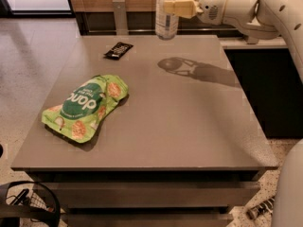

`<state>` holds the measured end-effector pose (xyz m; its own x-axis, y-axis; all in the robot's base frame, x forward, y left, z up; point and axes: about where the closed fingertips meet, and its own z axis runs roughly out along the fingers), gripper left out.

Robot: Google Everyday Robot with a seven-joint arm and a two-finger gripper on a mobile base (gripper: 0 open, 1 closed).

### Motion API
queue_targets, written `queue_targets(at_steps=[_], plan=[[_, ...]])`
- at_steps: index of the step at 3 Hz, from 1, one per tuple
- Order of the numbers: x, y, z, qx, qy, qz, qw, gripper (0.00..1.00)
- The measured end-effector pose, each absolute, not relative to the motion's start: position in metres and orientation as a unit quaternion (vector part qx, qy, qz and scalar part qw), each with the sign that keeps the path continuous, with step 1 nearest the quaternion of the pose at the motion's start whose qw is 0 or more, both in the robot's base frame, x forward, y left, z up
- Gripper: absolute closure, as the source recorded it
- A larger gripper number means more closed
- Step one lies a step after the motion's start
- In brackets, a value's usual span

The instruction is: Move blue plastic bottle near rxbar chocolate

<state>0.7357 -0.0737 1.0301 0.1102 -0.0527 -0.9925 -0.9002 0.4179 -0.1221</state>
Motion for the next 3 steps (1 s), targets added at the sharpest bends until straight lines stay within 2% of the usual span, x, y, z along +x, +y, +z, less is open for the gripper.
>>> queue_targets(at_steps=[2,3], plan=[[0.758,-0.017,0.981,-0.374,0.604,0.311,0.631,1.00],[0.760,-0.014,0.978,-0.375,0.607,0.311,0.629,1.00]])
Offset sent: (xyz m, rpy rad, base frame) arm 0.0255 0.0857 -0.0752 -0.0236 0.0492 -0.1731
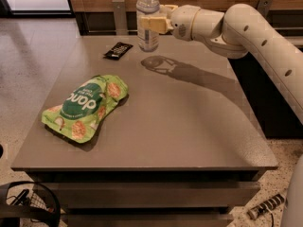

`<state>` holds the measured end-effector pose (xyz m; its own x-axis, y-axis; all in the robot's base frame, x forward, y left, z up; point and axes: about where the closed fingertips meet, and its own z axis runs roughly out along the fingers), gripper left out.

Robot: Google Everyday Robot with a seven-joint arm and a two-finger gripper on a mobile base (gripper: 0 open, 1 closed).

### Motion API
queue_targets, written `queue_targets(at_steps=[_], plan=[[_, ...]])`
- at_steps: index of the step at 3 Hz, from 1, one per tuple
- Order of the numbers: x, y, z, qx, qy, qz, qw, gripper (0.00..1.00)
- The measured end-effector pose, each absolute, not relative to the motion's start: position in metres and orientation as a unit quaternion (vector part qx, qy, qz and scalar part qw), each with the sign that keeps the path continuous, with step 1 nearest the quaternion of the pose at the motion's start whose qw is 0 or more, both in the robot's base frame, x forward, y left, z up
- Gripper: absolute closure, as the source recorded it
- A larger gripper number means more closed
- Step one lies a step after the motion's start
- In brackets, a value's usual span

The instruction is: Move blue plastic bottle near rxbar chocolate

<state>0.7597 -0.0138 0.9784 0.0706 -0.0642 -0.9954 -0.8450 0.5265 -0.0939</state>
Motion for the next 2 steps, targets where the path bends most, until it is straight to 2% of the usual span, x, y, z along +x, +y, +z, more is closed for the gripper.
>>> queue_targets(at_steps=[2], plan=[[0.790,0.013,0.929,-0.371,0.656,0.258,0.604,1.00]])
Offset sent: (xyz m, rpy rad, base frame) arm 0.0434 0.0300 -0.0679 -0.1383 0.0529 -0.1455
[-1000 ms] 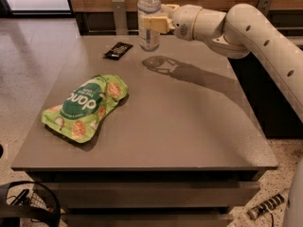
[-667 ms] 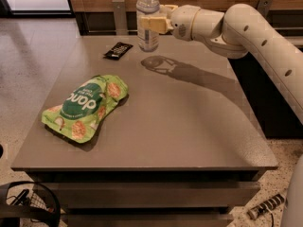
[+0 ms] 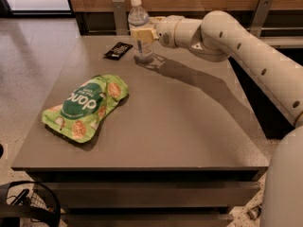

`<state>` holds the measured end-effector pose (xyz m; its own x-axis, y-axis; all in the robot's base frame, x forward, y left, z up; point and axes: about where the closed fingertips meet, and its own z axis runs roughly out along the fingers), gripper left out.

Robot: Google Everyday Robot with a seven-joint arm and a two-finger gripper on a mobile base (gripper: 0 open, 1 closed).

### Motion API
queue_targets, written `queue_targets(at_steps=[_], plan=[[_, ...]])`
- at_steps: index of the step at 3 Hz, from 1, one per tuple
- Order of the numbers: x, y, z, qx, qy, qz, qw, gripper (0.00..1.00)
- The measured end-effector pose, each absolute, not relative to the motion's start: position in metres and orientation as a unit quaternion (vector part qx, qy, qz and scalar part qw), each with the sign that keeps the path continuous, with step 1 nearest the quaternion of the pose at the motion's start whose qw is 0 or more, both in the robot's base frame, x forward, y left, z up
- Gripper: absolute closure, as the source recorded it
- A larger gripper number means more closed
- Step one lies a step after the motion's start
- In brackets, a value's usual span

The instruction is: Move blue plastic bottle near rxbar chocolate

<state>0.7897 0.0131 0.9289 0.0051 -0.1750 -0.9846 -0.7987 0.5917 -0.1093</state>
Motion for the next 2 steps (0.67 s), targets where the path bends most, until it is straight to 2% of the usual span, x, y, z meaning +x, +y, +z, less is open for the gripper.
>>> queue_targets(at_steps=[2], plan=[[0.8088,0.0315,0.9142,-0.363,0.634,0.256,0.633,1.00]])
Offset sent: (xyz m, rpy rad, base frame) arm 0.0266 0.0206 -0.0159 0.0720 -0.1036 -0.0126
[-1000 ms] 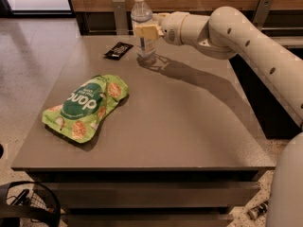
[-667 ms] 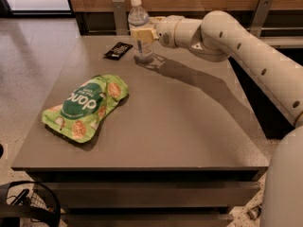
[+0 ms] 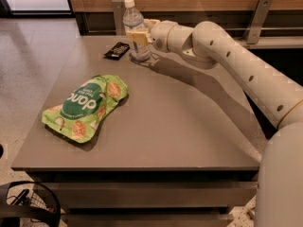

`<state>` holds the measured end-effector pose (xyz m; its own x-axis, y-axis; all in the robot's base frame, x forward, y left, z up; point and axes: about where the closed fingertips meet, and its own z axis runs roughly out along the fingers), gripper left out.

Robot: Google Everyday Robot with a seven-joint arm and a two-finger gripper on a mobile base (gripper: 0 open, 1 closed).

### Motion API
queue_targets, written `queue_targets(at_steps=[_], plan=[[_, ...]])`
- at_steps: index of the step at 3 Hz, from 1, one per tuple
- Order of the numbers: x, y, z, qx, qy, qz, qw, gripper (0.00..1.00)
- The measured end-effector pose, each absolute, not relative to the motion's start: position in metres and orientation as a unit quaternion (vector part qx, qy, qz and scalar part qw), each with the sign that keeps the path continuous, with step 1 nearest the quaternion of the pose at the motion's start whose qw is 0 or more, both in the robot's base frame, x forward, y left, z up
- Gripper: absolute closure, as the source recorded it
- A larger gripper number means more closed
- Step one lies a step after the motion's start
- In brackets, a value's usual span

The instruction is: Move blue plastic bottle near rxbar chocolate

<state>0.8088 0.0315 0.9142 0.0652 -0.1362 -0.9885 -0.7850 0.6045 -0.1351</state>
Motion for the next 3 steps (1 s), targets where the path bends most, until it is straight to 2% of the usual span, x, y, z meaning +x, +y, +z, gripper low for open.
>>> queue_targets(at_steps=[3], plan=[[0.8119,0.0330,0.9058,-0.353,0.633,0.258,0.639,1.00]])
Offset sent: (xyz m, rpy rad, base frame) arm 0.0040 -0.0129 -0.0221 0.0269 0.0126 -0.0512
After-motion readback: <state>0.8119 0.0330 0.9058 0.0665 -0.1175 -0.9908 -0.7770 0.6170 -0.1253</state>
